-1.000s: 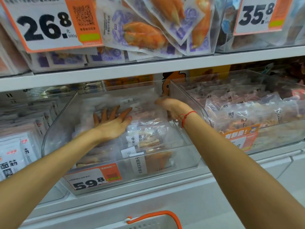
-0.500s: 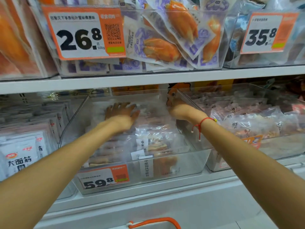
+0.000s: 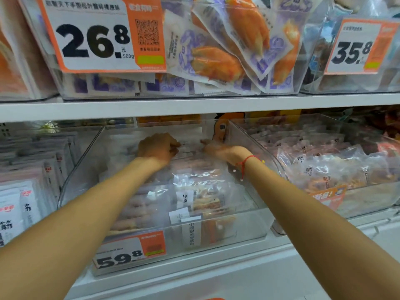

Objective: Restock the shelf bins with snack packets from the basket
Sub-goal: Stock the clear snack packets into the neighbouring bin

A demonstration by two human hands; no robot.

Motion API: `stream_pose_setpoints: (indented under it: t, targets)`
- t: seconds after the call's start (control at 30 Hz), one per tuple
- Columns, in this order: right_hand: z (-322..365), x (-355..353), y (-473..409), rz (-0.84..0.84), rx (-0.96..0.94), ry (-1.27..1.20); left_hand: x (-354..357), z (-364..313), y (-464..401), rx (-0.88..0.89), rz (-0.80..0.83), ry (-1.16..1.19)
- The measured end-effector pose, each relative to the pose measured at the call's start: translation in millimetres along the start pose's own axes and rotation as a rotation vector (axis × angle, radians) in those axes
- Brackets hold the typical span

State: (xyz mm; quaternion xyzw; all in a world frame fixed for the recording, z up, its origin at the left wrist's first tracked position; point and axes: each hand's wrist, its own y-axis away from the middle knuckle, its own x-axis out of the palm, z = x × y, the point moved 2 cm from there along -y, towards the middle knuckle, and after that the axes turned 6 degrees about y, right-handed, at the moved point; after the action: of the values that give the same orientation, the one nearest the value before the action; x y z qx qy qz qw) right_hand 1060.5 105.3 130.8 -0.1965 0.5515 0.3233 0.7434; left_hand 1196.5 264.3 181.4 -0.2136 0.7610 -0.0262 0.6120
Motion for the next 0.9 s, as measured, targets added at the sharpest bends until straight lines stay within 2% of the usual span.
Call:
stream_pose_setpoints:
  t: [0.07, 0.13, 0.23, 0.37, 0.43, 0.57, 0.63, 0.7, 0.77, 0.8, 0.9]
  targets:
    - [51, -33, 40, 0.004, -0.030, 0.102, -6, 0, -1, 0.053, 0.031, -0.027]
    - [55, -42, 60, -0.059, -0.053, 0.167, -12, 1, -1, 0.117, 0.040, -0.024]
    - [51, -46, 59, -0.007, -0.072, 0.183, -17, 3, -2, 0.149, 0.049, 0.007]
    - [56, -38, 44, -0.254, -0.100, 0.192, -10, 4, -8, 0.165, -0.029, -0.016]
    - [56, -30, 34, -0.277, -0.076, 0.165, -3, 6, -13, 0.132, -0.047, -0.018]
    - [57, -45, 41, -0.168, -0.089, 0.142, -9, -1, -13, 0.140, 0.011, -0.058]
    - [58, -54, 54, -0.199, -0.117, 0.187, -19, -5, -5, 0.149, 0.060, 0.006]
    - [53, -57, 71, -0.169, -0.165, 0.196, -25, -7, 6, 0.177, 0.185, 0.042]
    - [52, -52, 89, -0.020, -0.207, 0.186, -24, -8, 16, 0.184, 0.351, -0.028]
    - [51, -50, 93, 0.000, -0.212, 0.192, -24, -9, 18, 0.173, 0.380, -0.046]
    - [55, -47, 92, -0.117, -0.225, 0.197, -21, -16, 14, 0.158, 0.285, -0.075]
